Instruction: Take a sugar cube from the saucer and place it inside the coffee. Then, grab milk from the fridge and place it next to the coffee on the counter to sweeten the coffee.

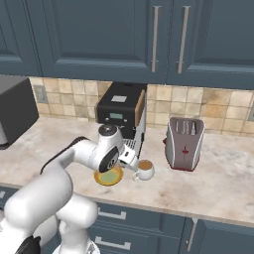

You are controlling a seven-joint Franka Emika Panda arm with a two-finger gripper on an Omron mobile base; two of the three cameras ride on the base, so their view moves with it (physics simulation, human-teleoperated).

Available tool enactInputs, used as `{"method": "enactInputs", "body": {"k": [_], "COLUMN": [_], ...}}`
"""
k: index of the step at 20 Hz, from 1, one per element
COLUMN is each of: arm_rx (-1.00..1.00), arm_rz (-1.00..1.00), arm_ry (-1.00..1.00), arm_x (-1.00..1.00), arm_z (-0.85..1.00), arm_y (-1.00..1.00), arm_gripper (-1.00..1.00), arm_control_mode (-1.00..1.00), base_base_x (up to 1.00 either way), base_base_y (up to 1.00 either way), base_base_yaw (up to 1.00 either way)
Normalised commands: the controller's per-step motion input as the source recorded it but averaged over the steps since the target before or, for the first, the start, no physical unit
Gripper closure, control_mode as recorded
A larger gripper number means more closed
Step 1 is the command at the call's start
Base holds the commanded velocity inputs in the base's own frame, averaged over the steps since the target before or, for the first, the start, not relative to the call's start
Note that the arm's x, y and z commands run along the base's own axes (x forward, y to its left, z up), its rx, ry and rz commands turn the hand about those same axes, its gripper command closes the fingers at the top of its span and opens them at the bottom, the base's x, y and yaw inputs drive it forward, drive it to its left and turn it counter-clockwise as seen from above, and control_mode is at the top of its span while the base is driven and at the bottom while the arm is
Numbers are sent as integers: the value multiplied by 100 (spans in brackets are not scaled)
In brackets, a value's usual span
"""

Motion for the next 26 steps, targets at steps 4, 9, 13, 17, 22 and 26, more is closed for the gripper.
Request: {"method": "enactInputs", "body": {"k": [4,9,13,17,22,26], "arm_rx": [0,0,1,4,11,18], "arm_rz": [0,0,-1,-2,-3,-3], "arm_ry": [0,0,-2,-2,-5,-10], "arm_x": [2,1,2,1,0,0], "arm_z": [8,7,36,22,-1,-9], "arm_y": [-46,-43,-22,-21,-18,-20], "arm_gripper": [100,100,100,100,100,100], "arm_control_mode": [-100,-100,-100,-100,-100,-100], "base_base_x": [0,0,0,0,0,0], "base_base_y": [0,0,0,0,0,0], "base_base_yaw": [0,0,0,0,0,0]}}
